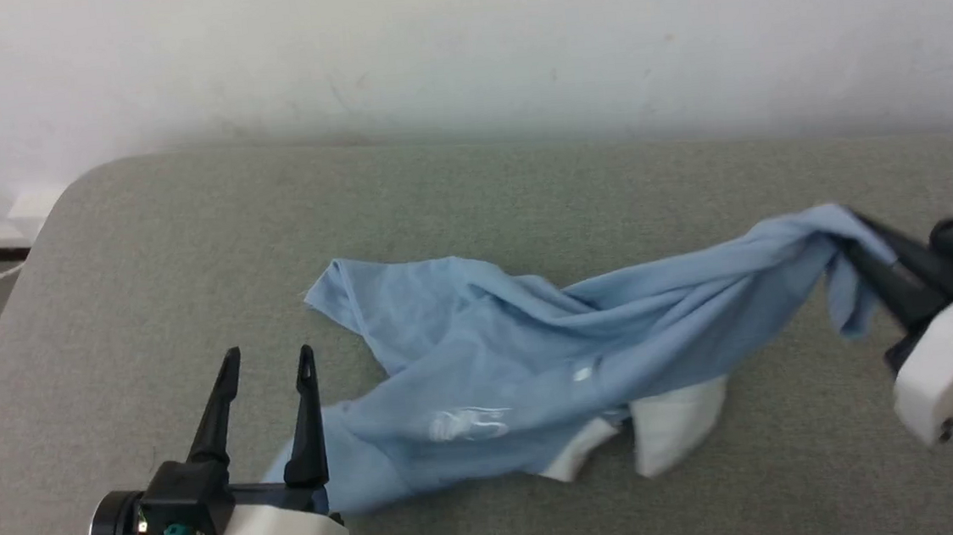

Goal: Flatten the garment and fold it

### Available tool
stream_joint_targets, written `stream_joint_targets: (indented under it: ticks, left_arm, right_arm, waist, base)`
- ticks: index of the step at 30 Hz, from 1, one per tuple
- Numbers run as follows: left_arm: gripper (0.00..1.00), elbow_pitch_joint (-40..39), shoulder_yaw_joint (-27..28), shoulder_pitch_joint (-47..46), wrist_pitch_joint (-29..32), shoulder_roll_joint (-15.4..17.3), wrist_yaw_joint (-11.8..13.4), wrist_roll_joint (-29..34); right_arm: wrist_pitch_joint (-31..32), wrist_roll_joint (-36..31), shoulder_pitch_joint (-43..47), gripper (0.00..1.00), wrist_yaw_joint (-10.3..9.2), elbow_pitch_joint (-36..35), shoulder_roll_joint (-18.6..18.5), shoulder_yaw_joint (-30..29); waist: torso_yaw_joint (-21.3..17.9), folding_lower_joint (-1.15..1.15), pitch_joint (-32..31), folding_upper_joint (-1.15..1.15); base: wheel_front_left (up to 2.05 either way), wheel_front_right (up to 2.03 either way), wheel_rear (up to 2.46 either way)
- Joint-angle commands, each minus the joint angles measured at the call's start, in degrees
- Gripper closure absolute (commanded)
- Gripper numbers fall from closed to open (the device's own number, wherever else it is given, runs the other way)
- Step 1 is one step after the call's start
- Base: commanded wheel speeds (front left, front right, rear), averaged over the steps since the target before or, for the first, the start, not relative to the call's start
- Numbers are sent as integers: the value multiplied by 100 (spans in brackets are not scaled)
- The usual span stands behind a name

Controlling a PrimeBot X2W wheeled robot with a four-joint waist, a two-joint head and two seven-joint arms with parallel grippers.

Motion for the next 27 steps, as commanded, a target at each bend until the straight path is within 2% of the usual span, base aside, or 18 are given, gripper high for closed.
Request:
stream_joint_targets:
  ticks: [1, 5, 8, 11, 18, 24, 25, 27]
  left_arm:
    - [0, -20, -9, -35, -27, -44, -62, 60]
    - [0, -1, -67, -149, -27, -79, -93, 56]
    - [0, 25, -136, -285, -27, -115, -108, 27]
    - [0, 70, -218, -415, -27, -144, -120, -9]
    - [0, 160, -435, -693, -27, -176, -146, -89]
    - [0, 192, -521, -792, -27, -183, -94, -175]
    - [0, 196, -528, -796, -27, -183, -84, -187]
    - [0, 215, -526, -802, -27, -184, -68, -197]
  right_arm:
    - [292, -228, -278, 100, -12, 25, -24, -173]
    - [690, -321, -625, 100, -12, 374, 138, -424]
    - [1049, -477, -981, 100, -12, 1022, 173, -480]
    - [1143, -624, -1383, 100, -12, 1819, 140, -424]
    - [702, -1127, -2433, 100, -12, 3906, 105, -387]
    - [167, -1717, -2993, 100, -12, 5465, 284, -472]
    - [98, -1735, -3034, 0, -12, 5671, 342, -456]
    - [-66, -1742, -3094, 0, -12, 6001, 429, -362]
  waist:
    - [245, 0, 236, 0]
    - [474, 0, 458, 0]
    - [718, 0, 682, 0]
    - [955, 0, 912, 0]
    - [1415, 0, 1299, 0]
    - [1549, 0, 1383, 0]
    - [1551, 0, 1380, 0]
    - [1537, 0, 1352, 0]
  base:
    - [0, 0, 0]
    - [0, 0, 0]
    - [0, 0, 0]
    - [0, 0, 0]
    - [0, 0, 0]
    - [0, 0, 0]
    - [0, 0, 0]
    - [0, 0, 0]
